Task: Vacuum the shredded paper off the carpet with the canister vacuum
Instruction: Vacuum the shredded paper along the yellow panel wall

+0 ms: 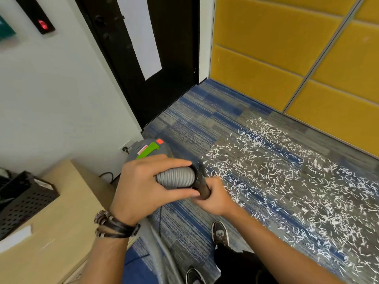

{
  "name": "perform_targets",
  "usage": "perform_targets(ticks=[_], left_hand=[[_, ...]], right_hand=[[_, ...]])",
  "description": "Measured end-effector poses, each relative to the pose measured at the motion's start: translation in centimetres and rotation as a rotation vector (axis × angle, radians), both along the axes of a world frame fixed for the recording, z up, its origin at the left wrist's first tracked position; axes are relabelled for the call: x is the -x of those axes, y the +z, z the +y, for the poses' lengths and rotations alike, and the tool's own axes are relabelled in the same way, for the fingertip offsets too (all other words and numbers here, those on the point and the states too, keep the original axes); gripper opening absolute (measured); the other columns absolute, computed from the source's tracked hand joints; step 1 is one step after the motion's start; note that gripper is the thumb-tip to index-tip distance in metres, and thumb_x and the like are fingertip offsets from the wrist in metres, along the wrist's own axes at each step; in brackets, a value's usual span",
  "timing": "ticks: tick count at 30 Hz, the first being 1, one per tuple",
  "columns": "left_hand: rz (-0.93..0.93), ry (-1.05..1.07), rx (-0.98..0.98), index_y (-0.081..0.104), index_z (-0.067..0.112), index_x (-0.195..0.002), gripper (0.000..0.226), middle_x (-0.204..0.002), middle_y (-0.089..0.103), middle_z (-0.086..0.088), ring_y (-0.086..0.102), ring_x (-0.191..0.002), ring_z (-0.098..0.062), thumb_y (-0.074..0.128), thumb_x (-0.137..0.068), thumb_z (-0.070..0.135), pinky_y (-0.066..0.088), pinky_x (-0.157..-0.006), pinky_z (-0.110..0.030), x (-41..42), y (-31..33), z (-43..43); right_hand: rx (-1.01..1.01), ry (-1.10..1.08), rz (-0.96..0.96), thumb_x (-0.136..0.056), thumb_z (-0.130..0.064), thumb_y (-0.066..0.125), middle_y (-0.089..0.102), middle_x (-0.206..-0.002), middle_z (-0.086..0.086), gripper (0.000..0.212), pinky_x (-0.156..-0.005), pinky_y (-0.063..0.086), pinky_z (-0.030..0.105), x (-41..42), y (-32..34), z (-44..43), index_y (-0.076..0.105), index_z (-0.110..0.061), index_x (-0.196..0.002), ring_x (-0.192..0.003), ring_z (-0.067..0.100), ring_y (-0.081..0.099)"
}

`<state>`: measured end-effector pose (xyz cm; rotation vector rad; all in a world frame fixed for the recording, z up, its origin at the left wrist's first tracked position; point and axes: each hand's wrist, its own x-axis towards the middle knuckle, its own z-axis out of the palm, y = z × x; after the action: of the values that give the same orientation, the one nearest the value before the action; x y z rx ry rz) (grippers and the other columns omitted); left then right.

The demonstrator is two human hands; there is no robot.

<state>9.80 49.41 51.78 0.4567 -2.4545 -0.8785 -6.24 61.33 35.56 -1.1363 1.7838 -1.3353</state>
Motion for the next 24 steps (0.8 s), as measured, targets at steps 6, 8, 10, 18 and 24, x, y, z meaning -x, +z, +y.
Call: perform_targets(ticks=[6, 8, 10, 18, 24], left_hand=[[0.12, -0.008, 0.047, 0.081, 0.018, -0.11, 0.058, -0.101, 0.074, 0.018, 0.071, -0.092, 0.002, 0.1, -0.063, 0.047, 0.051, -0.086, -0.014, 2.0, 1.3, -0.9], [0.135, 0.02, 0.069, 0.081, 0.018, -0.11, 0.058, -0.103, 0.075, 0.017, 0.072, -0.093, 0.001, 0.097, -0.063, 0.048, 0.052, -0.087, -0.016, 2.6, 1.5, -1.3], [0.095, 0.03, 0.076, 0.081, 0.021, -0.112, 0.058, -0.104, 0.075, 0.018, 0.072, -0.095, 0.001, 0.095, -0.065, 0.053, 0.053, -0.088, -0.018, 3.2, 1.6, -1.6], [-0.023, -0.022, -0.044, 0.081, 0.031, -0.113, 0.057, -0.1, 0.077, 0.015, 0.074, -0.093, -0.007, 0.096, -0.063, 0.055, 0.058, -0.084, -0.031, 5.9, -0.9, -2.6], [0.116, 0.046, 0.032, 0.081, 0.024, -0.114, 0.058, -0.102, 0.078, 0.011, 0.074, -0.091, -0.008, 0.097, -0.065, 0.051, 0.055, -0.086, -0.022, 7.8, 0.8, -2.3]], right_hand=[[0.069, -0.028, -0.06, -0.07, -0.003, 0.073, 0.043, -0.054, -0.013, 0.038, -0.048, 0.027, 0.027, 1.6, 1.6, 0.1, 0.053, -0.034, -0.061, -0.052, 0.004, 0.036], [0.08, -0.034, -0.05, -0.071, 0.004, 0.074, 0.043, -0.053, -0.015, 0.048, -0.049, 0.029, 0.021, 2.5, 2.1, -0.6, 0.054, -0.039, -0.062, -0.051, 0.001, 0.035], [0.073, -0.011, -0.035, -0.073, 0.003, 0.075, 0.044, -0.054, -0.015, 0.048, -0.05, 0.03, 0.019, 3.7, 2.3, -1.2, 0.054, -0.039, -0.064, -0.052, -0.001, 0.037], [-0.012, 0.041, -0.038, -0.076, -0.001, 0.077, 0.046, -0.056, -0.015, 0.048, -0.052, 0.032, 0.026, 6.1, -0.3, -1.8, 0.053, -0.039, -0.061, -0.054, 0.002, 0.041], [0.079, -0.044, -0.044, -0.073, 0.0, 0.073, 0.048, -0.054, -0.018, 0.044, -0.052, 0.029, 0.017, 8.3, 2.2, -1.9, 0.059, -0.041, -0.065, -0.052, -0.001, 0.037]])
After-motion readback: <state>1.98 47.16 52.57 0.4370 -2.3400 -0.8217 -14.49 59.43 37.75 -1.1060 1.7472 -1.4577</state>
